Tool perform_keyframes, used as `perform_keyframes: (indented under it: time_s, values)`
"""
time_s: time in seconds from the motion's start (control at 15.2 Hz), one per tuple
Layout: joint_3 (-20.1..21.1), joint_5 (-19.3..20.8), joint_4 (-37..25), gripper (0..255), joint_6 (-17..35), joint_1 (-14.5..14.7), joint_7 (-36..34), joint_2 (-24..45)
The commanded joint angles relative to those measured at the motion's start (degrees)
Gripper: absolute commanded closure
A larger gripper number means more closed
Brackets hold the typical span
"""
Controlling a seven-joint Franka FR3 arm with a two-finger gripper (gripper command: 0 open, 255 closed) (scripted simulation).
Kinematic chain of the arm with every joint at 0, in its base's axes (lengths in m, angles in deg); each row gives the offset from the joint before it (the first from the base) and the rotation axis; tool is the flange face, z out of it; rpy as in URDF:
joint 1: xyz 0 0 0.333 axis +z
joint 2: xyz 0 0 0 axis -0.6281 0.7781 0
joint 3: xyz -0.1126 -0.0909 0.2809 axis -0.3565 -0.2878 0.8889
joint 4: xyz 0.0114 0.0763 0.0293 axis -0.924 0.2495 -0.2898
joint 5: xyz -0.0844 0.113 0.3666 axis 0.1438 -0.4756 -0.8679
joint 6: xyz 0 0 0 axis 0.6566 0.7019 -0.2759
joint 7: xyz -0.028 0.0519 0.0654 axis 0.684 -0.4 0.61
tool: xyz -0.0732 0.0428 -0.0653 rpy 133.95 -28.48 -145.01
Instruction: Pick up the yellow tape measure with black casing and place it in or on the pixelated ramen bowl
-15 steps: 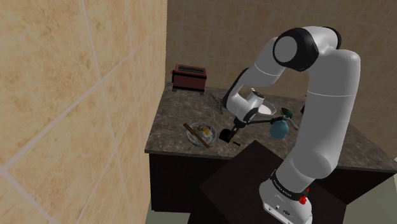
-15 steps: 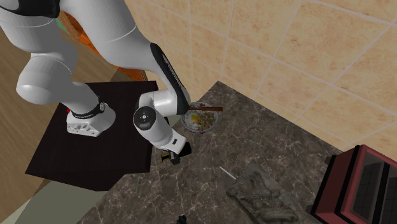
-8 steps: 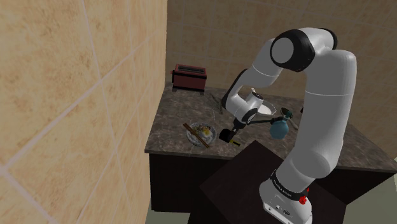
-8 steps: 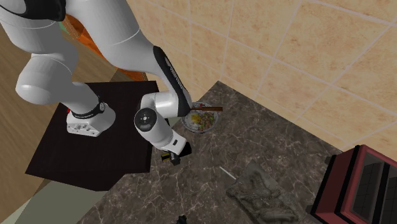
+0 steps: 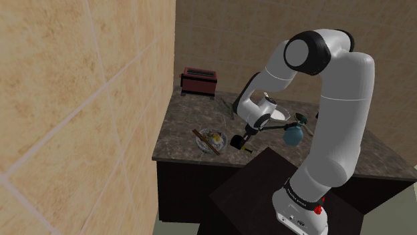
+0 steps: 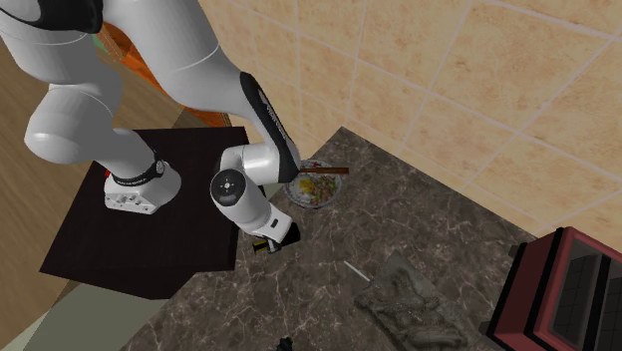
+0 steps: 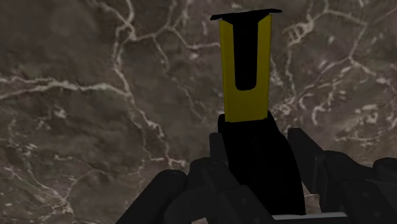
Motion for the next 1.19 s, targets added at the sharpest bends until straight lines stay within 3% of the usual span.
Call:
perform_keyframes:
  time_s: [0.0, 0.13, 0.46, 0.79, 1.12]
  values:
    - [0.0, 0.0, 0.0, 255, 0.0, 0.0, 0.0, 0.0]
    - [0.0, 0.0, 0.0, 255, 0.0, 0.0, 0.0, 0.0]
    - [-4.9, 10.6, 3.5, 255, -0.9, 3.9, -9.5, -5.4]
    - [-11.4, 23.2, 6.6, 255, -2.0, 8.7, -20.0, -11.2]
    - [-19.0, 39.4, 9.4, 255, -3.3, 13.3, -32.8, -17.6]
